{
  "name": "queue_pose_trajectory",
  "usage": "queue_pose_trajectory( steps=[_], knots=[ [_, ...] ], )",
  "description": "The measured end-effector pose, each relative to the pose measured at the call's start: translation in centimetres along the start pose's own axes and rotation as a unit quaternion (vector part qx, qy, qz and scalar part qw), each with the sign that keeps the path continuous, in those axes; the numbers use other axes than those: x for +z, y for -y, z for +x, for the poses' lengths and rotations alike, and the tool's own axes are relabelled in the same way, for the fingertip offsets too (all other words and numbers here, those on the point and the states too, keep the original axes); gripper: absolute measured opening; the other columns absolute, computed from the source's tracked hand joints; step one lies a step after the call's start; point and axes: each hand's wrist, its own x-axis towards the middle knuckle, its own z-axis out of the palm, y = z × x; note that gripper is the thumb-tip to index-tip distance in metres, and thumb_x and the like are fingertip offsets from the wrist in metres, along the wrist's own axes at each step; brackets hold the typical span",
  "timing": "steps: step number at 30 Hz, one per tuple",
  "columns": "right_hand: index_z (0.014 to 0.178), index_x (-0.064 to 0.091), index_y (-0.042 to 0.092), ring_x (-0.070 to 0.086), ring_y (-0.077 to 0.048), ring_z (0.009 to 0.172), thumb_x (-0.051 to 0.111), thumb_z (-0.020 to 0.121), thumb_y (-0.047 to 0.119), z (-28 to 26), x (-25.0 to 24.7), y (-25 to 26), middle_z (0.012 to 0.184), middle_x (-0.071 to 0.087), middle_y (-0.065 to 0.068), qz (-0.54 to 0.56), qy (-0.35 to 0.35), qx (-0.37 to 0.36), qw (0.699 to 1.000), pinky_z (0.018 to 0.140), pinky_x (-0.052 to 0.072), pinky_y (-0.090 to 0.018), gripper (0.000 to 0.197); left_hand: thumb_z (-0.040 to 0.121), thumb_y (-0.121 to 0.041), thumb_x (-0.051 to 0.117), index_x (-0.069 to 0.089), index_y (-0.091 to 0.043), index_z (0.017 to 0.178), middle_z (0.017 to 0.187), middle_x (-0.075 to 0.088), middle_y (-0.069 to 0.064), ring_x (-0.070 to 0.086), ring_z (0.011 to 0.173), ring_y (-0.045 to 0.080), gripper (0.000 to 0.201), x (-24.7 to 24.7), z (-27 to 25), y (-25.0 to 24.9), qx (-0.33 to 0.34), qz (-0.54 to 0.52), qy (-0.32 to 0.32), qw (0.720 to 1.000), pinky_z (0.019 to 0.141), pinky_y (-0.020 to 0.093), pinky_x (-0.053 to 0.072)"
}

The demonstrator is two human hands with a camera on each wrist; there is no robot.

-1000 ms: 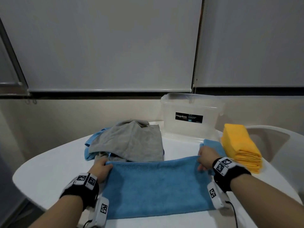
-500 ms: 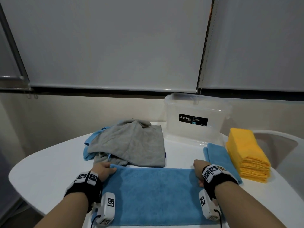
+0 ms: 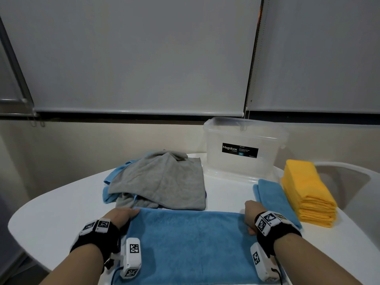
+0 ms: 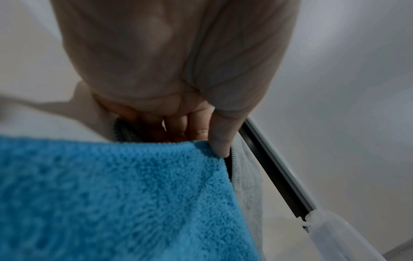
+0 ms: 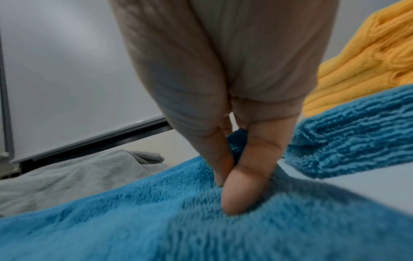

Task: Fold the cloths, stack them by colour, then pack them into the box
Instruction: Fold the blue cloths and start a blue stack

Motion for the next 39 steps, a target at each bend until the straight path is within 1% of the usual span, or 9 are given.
queue_pose_trajectory(
  steps=[3,8,15,20,24,28,31,34,39],
  knots=[
    [0.066,0.035,0.018,0.057,-0.015,0.065,0.058,0.086,0.007,-0.5,-0.3,-0.7,0.074,0.053,-0.001,0.063,-0.038,-0.038,0.997,0.053,0.05,-0.02,0.033,0.043,-0.046,0.081,0.071,0.001,0.092,0.089,0.072,0.024,0.069,0.084,0.037,0.068,-0.3,1.0,1.3,-0.017,-0.087,0.013,0.996,0.088,0.048,0.053],
    [0.068,0.043,0.013,0.067,-0.028,0.06,0.062,0.079,-0.006,-3.0,-1.7,-2.8,0.066,0.061,-0.012,0.153,-0.077,-0.109,0.979,0.051,0.052,-0.028,0.029,0.086,-0.012,0.065,0.064,0.006,0.095,0.072,0.063,0.016,0.057,0.062,0.024,0.02,-0.7,-4.2,-0.1,0.023,-0.135,0.05,0.989,0.051,0.027,0.048],
    [0.072,0.061,0.008,0.051,-0.005,0.052,0.07,0.084,0.009,-8.2,-6.5,-5.9,0.059,0.059,0.002,0.261,-0.114,-0.245,0.927,0.043,0.036,-0.013,0.015,0.087,-0.018,0.065,0.072,-0.009,0.091,0.095,0.072,0.002,0.06,0.099,0.015,0.012,-4.6,-7.8,-2.0,0.172,-0.144,0.035,0.974,0.09,0.035,0.037],
    [0.079,0.068,0.001,0.056,0.005,0.059,0.065,0.087,0.005,-9.9,-9.2,-7.0,0.071,0.067,0.002,0.355,-0.128,-0.288,0.88,0.059,0.041,-0.008,0.009,0.09,-0.009,0.057,0.073,-0.013,0.071,0.076,0.069,0.0,0.059,0.078,0.012,0.025,-6.3,-10.4,-4.8,0.264,-0.175,0.03,0.948,0.075,0.028,0.039],
    [0.076,0.071,0.012,0.064,-0.01,0.078,0.068,0.082,0.0,-9.4,-10.8,-7.1,0.078,0.072,-0.001,0.372,-0.153,-0.312,0.861,0.086,0.047,-0.028,0.014,0.091,-0.009,0.056,0.072,-0.018,0.064,0.07,0.068,-0.005,0.058,0.074,0.013,0.033,-7.2,-11.4,-6.8,0.318,-0.214,0.013,0.924,0.074,0.028,0.038],
    [0.072,0.073,0.024,0.064,-0.016,0.079,0.07,0.08,-0.004,-9.3,-11.6,-6.6,0.082,0.071,-0.008,0.317,-0.182,-0.352,0.862,0.086,0.05,-0.038,0.03,0.091,-0.007,0.056,0.064,-0.013,0.07,0.069,0.067,-0.001,0.056,0.074,0.017,0.022,-7.7,-11.6,-8.2,0.34,-0.282,0.01,0.897,0.08,0.033,0.039],
    [0.075,0.07,0.043,0.06,-0.005,0.081,0.067,0.08,-0.008,-9.6,-11.7,-6.2,0.093,0.068,0.005,0.249,-0.232,-0.391,0.855,0.081,0.047,-0.014,0.051,0.09,-0.006,0.057,0.065,-0.012,0.069,0.066,0.068,-0.002,0.058,0.068,0.014,0.023,-7.7,-11.4,-8.8,0.345,-0.292,0.009,0.892,0.078,0.032,0.041],
    [0.073,0.07,0.041,0.06,-0.007,0.089,0.065,0.081,-0.008,-9.8,-11.7,-6.1,0.102,0.063,0.012,0.221,-0.278,-0.409,0.84,0.078,0.043,-0.004,0.051,0.09,-0.005,0.058,0.067,-0.012,0.067,0.066,0.068,-0.003,0.058,0.068,0.014,0.026,-7.6,-10.9,-8.9,0.346,-0.28,0.0,0.895,0.078,0.031,0.041],
    [0.079,0.065,0.035,0.061,-0.011,0.085,0.07,0.081,-0.001,-9.8,-11.4,-6.2,0.09,0.07,0.005,0.242,-0.313,-0.396,0.829,0.075,0.046,-0.012,0.036,0.09,-0.005,0.058,0.072,-0.015,0.064,0.067,0.069,-0.002,0.06,0.067,0.014,0.031,-7.2,-10.2,-8.6,0.345,-0.278,-0.016,0.896,0.079,0.03,0.046]
  ],
)
